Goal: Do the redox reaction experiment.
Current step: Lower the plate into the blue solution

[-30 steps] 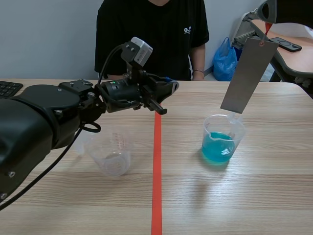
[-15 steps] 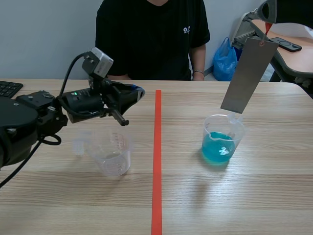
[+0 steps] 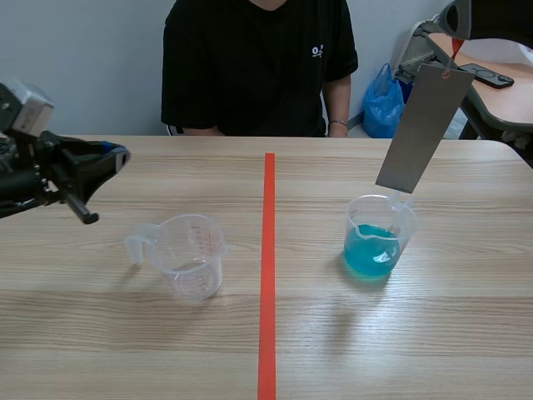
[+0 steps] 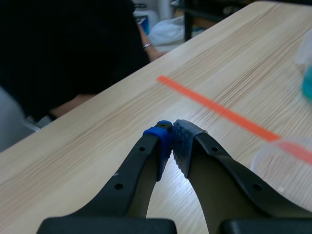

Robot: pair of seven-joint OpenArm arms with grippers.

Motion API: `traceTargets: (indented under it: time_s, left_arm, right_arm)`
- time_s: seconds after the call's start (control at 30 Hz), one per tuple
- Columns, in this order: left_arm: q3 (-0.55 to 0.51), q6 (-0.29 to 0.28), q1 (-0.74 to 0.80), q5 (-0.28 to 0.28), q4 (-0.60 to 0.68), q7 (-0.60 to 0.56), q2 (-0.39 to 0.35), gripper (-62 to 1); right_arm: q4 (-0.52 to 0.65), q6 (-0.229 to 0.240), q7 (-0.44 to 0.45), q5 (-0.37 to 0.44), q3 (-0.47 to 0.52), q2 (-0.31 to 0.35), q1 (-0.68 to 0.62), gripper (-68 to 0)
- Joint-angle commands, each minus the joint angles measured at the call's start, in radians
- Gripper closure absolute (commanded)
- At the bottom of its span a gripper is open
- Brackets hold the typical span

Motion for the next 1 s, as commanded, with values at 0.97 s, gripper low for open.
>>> traceTargets:
  time_s: [0.97]
  left_arm:
    - [-0.666,-0.001,0.92,0.087,0.381,-0.226,0.097,-4.2]
  right_arm:
    - [-0.031,0.008,0.001,-0.114,0.002,-0.085,0.009,-1.5]
